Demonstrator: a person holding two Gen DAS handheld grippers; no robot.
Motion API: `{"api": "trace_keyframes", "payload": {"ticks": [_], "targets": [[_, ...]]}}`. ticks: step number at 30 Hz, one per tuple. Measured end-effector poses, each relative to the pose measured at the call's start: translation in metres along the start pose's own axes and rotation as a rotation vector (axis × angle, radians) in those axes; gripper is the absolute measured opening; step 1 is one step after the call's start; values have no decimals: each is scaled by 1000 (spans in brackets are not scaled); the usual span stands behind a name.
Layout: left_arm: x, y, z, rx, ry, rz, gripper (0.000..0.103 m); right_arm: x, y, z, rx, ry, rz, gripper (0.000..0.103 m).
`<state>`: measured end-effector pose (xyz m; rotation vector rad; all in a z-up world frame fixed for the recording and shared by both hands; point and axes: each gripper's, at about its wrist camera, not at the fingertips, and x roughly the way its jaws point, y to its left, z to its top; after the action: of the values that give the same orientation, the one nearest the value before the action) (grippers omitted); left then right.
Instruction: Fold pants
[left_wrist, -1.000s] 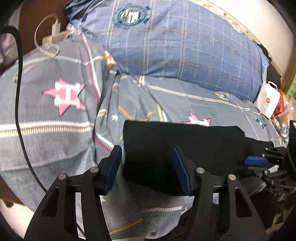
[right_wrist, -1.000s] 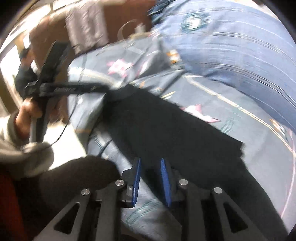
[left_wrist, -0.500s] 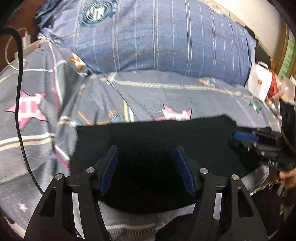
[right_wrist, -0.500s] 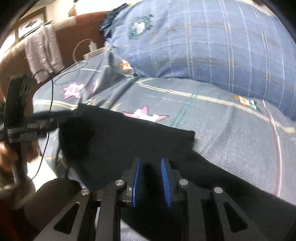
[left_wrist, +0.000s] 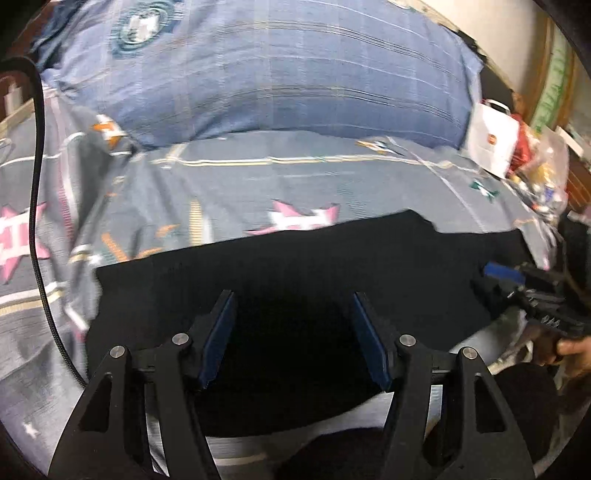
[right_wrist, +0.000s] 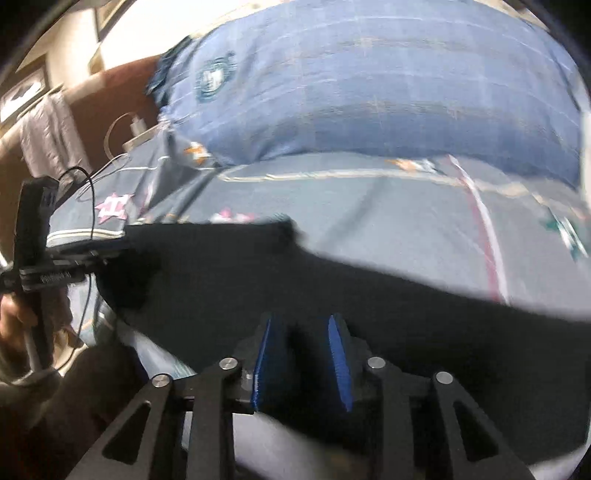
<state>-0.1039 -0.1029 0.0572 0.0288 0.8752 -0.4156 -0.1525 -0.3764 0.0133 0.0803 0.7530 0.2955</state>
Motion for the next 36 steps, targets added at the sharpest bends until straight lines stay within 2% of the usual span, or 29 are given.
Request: {"api": "trace_keyframes", "payload": {"ticks": [2, 4, 7, 10, 13, 18, 23, 31, 34, 36], "targets": [[7, -12, 3, 18, 36, -29, 63, -6, -16, -19, 42, 14, -56, 31], [11, -25, 8, 52, 49, -61, 63, -23, -33, -34, 120, -34, -51, 31], [14, -52, 22, 108, 59, -120, 63, -50, -62, -52, 229, -83, -106, 31], [24, -83, 35, 169, 91, -189, 69, -76, -87, -70, 323, -125, -118, 32], [39, -127, 50, 251, 111, -266, 69, -87, -101, -83, 368, -137, -135, 34], [73, -206, 68, 362, 150, -385, 69, -89, -121, -103, 462, -157, -111, 35], [117, -284, 82, 445, 232, -505, 69, -87, -138, -108, 506, -208, -69, 36], [176, -366, 93, 549, 285, -522, 69, -87, -152, -119, 564, -346, -3, 42], [181, -381, 88, 603, 247, -539, 69, -85, -155, -122, 580, -396, 13, 42], [184, -384, 88, 595, 249, -563, 62, -83, -158, -123, 584, -420, 17, 42]]}}
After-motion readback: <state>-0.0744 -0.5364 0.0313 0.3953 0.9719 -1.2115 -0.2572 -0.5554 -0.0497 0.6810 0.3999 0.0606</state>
